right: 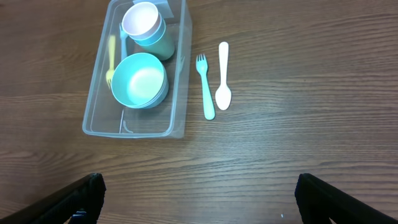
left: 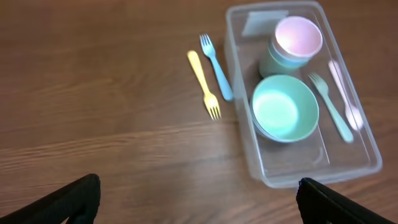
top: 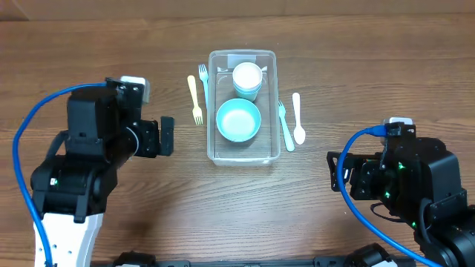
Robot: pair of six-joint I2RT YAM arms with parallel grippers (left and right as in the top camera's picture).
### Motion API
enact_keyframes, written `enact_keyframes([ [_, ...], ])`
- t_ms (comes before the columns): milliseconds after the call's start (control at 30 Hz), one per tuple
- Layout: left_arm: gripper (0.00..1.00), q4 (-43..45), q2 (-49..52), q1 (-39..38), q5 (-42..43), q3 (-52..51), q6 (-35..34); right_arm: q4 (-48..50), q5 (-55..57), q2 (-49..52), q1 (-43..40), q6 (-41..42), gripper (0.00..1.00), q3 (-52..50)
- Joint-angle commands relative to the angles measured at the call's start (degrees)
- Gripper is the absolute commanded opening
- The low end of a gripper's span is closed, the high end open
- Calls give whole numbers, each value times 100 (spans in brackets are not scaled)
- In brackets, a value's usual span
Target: Pack container
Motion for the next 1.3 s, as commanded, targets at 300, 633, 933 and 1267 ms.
enact_keyframes([
  [300,100,2,350,46,295,-33,107,31,15,-31,-11,-42,100,0],
  [633,100,-4,804,46,131,-33,107,31,15,-31,-11,-42,100,0],
  [933,100,28,-321,44,774,-26,726,31,15,-31,-11,-42,100,0],
  [1267,100,28,-199,46,772,-26,769,31,15,-31,-11,-42,100,0],
])
